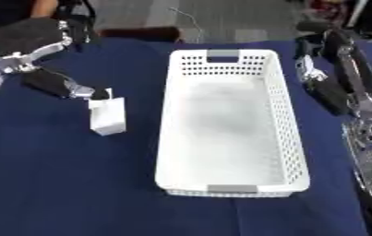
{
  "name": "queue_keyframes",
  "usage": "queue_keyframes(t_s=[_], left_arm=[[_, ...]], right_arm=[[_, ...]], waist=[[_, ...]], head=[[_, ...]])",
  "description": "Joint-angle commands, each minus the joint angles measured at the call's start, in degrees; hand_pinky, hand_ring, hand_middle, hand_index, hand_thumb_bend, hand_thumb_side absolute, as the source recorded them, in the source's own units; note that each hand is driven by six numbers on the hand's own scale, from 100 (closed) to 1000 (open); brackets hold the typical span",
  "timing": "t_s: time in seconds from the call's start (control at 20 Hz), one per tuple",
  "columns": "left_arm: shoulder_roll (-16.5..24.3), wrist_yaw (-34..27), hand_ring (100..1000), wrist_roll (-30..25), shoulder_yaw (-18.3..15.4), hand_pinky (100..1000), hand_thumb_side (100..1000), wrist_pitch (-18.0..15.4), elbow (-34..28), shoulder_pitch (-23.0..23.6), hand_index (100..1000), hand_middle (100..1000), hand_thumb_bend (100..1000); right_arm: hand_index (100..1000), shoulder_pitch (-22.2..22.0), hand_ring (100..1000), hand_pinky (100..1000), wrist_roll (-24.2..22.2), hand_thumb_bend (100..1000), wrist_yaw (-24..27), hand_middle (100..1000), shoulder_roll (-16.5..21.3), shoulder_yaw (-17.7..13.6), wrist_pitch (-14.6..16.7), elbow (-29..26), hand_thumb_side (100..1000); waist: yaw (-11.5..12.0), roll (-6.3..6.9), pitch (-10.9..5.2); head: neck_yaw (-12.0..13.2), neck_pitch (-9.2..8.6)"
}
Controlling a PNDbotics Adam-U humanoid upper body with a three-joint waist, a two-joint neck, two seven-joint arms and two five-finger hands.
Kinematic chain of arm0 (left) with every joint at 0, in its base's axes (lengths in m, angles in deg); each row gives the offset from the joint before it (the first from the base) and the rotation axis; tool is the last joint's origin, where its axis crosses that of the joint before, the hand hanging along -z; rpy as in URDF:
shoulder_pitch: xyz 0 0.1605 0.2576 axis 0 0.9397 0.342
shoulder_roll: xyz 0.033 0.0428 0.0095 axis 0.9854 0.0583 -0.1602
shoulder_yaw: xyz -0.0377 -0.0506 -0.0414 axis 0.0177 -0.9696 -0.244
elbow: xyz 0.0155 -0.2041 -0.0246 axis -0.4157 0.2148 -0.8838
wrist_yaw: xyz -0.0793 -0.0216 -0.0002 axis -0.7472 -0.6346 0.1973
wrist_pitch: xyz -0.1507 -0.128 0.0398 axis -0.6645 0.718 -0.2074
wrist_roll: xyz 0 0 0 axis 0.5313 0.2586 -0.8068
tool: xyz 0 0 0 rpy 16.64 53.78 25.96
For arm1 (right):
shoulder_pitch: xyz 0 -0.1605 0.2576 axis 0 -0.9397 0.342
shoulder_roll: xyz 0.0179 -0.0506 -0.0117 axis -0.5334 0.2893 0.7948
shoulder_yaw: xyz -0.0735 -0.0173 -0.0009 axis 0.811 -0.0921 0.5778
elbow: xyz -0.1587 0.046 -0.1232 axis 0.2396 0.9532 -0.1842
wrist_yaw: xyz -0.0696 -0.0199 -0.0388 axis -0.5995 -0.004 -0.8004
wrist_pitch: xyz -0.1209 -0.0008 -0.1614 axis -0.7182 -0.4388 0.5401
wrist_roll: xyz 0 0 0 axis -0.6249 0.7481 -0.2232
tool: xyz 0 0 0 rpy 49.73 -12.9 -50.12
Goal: Pick up objects on the table and place them in the box.
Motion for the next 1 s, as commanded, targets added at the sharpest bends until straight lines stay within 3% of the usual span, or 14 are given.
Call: queue_keyframes(t_s=[0.05,0.35,1.0], left_arm=[[0.97,0.59,627,-0.95,0.35,555,784,-0.54,1.12,-1.34,860,802,748],[0.66,1.30,656,-1.38,0.96,584,789,-0.97,3.86,-1.92,856,801,755],[-1.04,1.67,642,-0.93,1.25,560,782,-0.83,8.66,-2.53,845,782,760]], right_arm=[[857,0.70,760,628,-0.12,100,0.06,797,0.63,-0.08,0.10,-0.74,664],[858,0.68,760,627,-0.17,100,0.11,796,0.66,-0.11,0.10,-0.74,661],[857,0.74,760,627,-0.13,100,0.20,796,0.68,-0.12,0.08,-0.77,661]], waist=[[-0.04,0.00,-1.10],[0.01,-0.08,-1.03],[0.12,-0.30,-0.89]], head=[[0.42,-0.50],[0.51,-0.60],[0.57,-0.68]])
